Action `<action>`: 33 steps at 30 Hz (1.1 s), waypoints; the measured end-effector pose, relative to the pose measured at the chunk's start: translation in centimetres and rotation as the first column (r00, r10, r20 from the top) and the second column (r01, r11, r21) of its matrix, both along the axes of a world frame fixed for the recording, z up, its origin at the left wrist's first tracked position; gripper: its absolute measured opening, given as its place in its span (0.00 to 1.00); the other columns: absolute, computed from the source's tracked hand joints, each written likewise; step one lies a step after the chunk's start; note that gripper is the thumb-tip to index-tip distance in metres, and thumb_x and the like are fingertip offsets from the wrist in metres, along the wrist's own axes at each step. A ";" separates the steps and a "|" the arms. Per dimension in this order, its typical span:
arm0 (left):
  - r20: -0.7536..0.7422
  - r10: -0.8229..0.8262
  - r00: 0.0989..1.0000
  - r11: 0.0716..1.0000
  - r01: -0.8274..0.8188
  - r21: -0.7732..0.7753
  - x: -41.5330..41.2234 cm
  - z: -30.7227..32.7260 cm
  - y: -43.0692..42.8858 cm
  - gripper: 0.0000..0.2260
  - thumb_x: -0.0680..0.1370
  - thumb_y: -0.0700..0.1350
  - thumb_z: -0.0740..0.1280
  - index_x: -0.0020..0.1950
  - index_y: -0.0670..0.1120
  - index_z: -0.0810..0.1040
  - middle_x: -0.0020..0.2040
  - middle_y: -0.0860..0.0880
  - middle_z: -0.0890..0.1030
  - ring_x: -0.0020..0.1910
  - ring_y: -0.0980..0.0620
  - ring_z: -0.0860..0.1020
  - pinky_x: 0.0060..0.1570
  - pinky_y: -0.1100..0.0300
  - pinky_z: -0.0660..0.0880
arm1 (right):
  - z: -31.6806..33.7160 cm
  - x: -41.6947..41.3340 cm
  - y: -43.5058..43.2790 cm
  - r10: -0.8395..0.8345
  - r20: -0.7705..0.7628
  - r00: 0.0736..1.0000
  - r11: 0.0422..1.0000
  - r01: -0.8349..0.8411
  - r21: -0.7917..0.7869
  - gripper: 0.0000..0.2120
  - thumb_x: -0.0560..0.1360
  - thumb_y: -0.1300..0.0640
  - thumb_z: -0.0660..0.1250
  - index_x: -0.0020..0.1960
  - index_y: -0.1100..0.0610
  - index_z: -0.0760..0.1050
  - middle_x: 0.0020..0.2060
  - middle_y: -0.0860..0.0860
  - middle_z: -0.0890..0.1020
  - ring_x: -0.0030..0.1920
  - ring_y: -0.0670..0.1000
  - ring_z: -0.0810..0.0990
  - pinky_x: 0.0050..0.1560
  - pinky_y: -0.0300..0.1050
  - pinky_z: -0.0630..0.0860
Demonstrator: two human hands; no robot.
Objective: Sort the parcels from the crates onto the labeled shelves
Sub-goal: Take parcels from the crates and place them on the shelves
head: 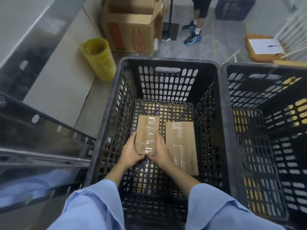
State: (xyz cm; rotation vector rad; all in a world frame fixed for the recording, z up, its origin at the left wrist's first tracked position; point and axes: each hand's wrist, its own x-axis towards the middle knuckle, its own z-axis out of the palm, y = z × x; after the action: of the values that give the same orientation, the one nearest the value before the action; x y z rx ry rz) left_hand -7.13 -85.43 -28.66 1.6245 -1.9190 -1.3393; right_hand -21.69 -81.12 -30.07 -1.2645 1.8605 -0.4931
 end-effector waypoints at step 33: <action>-0.283 0.158 0.946 0.975 -0.194 -0.104 -3.7 16.0 -2.2 0.41 0.70 0.42 0.78 0.77 0.53 0.58 0.71 0.53 0.62 0.64 0.54 0.70 0.63 0.56 0.70 | 18.7 -5.6 -5.1 -0.013 0.224 0.974 0.960 0.075 -0.270 0.49 0.67 0.59 0.79 0.78 0.53 0.52 0.69 0.54 0.62 0.63 0.45 0.65 0.65 0.42 0.64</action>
State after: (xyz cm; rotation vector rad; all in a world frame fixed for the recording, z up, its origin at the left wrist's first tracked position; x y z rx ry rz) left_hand -10.84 -87.64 -12.63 1.4266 -1.6232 -1.2622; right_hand -27.25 -86.27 -11.36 -1.2904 1.6756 -0.9074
